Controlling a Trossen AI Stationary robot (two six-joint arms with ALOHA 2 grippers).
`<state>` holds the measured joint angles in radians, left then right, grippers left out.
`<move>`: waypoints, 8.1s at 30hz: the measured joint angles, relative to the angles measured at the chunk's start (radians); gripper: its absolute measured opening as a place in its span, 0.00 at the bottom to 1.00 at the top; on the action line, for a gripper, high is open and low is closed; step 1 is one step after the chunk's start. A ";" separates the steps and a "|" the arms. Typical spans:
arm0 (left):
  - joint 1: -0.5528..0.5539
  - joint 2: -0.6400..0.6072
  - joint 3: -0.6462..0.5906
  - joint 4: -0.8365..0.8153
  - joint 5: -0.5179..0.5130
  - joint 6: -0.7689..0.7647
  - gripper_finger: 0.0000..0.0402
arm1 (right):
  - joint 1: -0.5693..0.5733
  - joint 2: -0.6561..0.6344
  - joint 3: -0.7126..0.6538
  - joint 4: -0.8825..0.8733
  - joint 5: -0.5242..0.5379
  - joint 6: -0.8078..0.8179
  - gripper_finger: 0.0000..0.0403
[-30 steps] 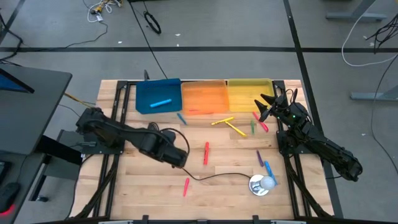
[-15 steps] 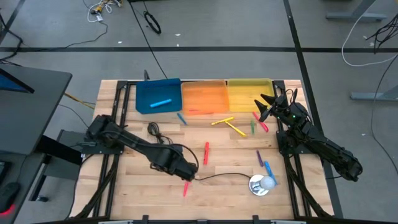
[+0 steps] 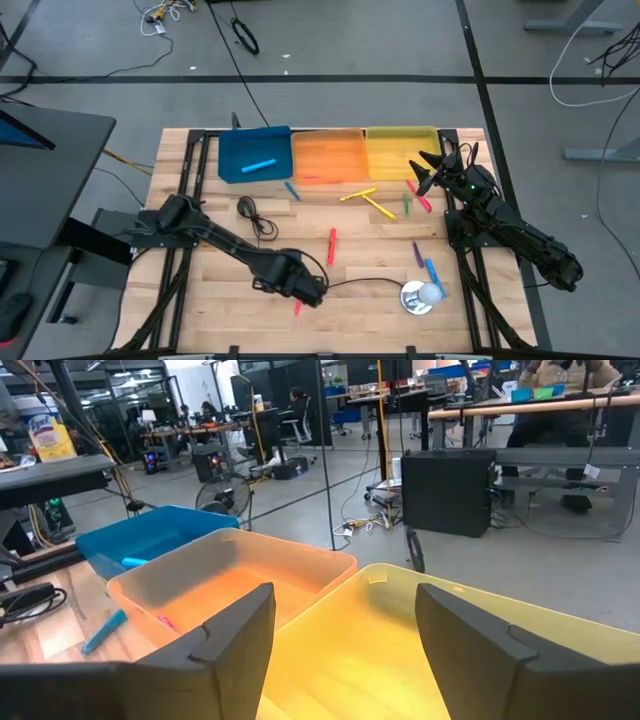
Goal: Pick & Place Markers
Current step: Put the pink highlighter pen into the blue bin
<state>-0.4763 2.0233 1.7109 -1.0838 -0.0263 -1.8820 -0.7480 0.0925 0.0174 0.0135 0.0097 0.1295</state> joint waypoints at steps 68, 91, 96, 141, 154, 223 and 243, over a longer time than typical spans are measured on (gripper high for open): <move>0.334 0.367 0.374 -0.070 0.008 0.322 0.84 | 0.000 0.000 0.000 0.000 0.000 0.000 0.61; 0.332 0.419 0.370 -0.047 0.073 0.360 0.73 | 0.000 0.000 0.000 0.000 0.000 0.000 0.61; 0.332 0.419 0.370 -0.045 0.076 0.377 0.51 | 0.000 0.000 0.000 0.000 0.000 0.000 0.61; 0.336 -0.046 -0.094 0.079 0.094 1.030 0.16 | 0.000 0.000 0.000 0.001 0.000 0.000 0.61; 0.336 -0.354 -0.389 0.085 0.117 1.326 0.16 | 0.000 0.000 0.000 0.000 0.000 0.000 0.61; 1.203 -0.314 -0.277 -0.197 0.069 2.424 0.16 | 0.000 0.000 0.000 0.000 0.000 0.000 0.61; 1.321 -0.175 -0.132 -0.243 -0.012 2.531 0.16 | 0.000 0.000 0.000 0.000 0.000 0.000 0.61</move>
<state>0.8444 1.8481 1.5791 -1.3264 -0.0379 0.6493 -0.7481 0.0925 0.0174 0.0137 0.0097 0.1295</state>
